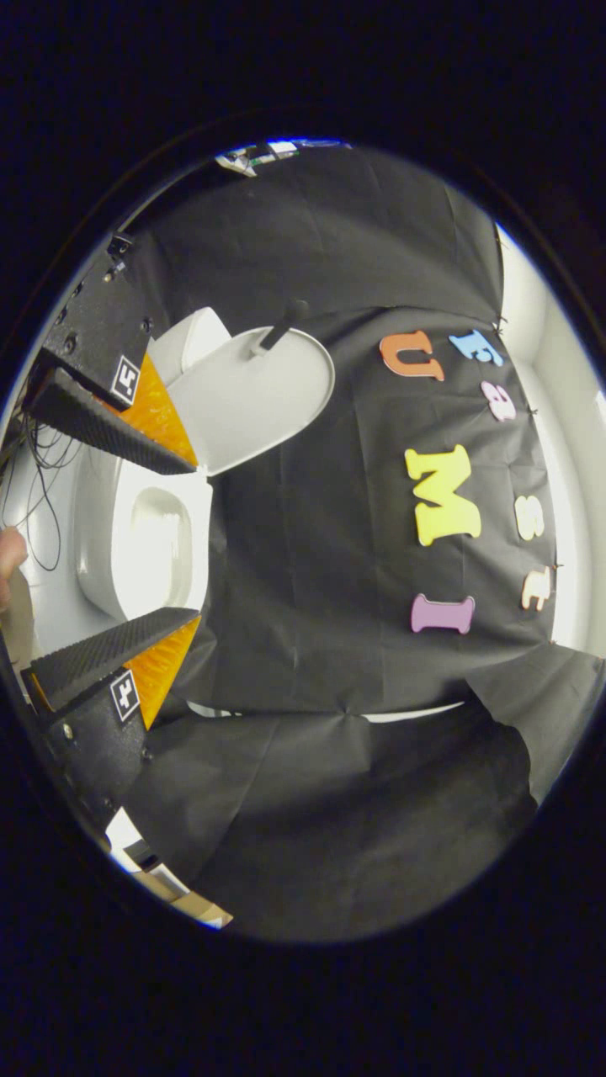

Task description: Open the toilet lid.

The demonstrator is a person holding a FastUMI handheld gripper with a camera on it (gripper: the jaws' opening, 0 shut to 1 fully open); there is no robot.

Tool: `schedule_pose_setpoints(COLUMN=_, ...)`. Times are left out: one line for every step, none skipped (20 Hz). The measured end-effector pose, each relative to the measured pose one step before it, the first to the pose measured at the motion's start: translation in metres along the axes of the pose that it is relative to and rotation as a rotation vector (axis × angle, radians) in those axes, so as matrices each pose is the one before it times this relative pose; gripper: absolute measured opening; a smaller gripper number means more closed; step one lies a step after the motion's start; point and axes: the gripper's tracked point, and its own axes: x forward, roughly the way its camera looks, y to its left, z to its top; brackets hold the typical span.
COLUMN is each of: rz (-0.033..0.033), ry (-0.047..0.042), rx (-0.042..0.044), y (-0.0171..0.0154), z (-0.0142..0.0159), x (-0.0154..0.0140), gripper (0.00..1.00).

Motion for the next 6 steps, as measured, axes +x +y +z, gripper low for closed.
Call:
schedule_pose_setpoints(rz=-0.00506, ry=-0.0162, rx=0.00778, y=-0.00197, z=0.00069, x=-0.00153, gripper=0.99)
schedule_pose_setpoints(rz=-0.00298, ry=-0.01521, rx=0.00707, y=-0.00224, z=0.00165, x=-0.00272, gripper=0.99)
schedule_pose_setpoints(rz=-0.00621, ry=-0.01711, rx=0.00284, y=-0.00285, z=-0.00047, x=-0.00326, gripper=0.99)
schedule_pose_setpoints(rz=-0.00854, ry=-0.01917, rx=-0.00487, y=-0.00252, z=-0.00067, x=-0.00405, gripper=0.99)
schedule_pose_setpoints(rz=-0.01244, ry=-0.02233, rx=-0.00433, y=-0.00401, z=-0.00115, x=-0.00546, gripper=0.99)
schedule_pose_setpoints(rz=-0.00466, ry=-0.01586, rx=-0.00563, y=-0.00272, z=-0.00293, x=-0.00303, gripper=0.99)
